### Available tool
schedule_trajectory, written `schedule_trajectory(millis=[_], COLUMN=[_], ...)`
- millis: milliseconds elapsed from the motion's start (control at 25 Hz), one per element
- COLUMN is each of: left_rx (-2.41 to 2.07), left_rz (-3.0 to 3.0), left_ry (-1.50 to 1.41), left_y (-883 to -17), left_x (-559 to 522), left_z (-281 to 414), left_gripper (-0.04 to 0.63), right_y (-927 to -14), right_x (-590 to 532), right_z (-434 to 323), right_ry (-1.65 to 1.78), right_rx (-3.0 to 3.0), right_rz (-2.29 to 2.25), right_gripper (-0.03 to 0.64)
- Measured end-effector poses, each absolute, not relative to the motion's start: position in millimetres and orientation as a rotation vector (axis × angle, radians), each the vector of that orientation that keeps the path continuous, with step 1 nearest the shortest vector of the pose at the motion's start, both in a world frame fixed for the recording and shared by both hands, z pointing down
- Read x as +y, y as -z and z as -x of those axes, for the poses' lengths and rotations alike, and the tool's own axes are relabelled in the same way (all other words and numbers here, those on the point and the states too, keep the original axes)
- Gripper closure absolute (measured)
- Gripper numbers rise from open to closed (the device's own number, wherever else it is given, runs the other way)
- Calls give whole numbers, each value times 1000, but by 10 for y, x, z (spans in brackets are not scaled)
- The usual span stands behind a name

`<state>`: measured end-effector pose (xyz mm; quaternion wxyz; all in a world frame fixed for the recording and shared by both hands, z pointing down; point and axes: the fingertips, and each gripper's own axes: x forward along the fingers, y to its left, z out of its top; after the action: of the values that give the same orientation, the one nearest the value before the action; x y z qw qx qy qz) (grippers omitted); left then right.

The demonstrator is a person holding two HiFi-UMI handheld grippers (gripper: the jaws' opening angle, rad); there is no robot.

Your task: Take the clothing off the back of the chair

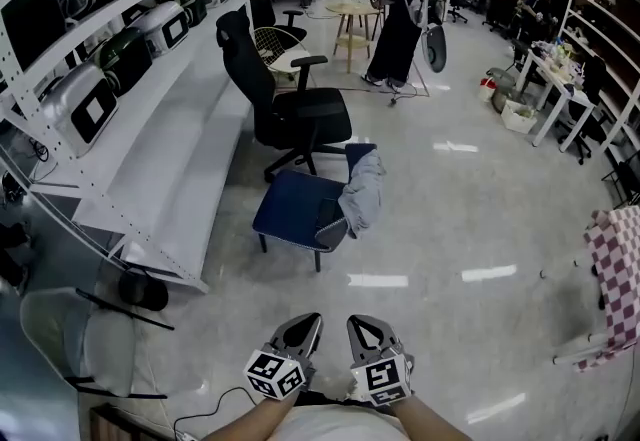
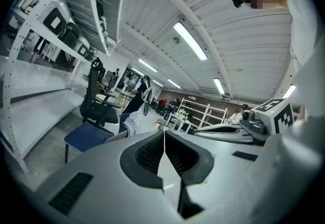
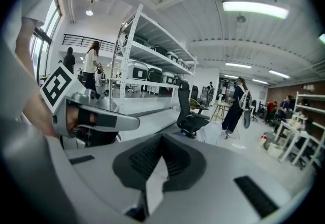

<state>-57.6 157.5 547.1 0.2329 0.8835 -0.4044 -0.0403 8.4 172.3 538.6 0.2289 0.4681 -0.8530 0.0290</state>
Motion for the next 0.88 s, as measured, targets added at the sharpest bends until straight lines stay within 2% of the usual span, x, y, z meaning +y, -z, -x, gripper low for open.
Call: schedule_trajectory(millis=[880], left_rx=[-995], left_rz=[-2447], left_ry=[108], left_y=[-5587], left_x=[1386], left_z=[950], left_gripper=[581], right_y=[-5517], right_x=[1625], right_z=[366], right_ry=[-134], right_rx=[-2282], right_rz=[-1374], right_gripper=[601])
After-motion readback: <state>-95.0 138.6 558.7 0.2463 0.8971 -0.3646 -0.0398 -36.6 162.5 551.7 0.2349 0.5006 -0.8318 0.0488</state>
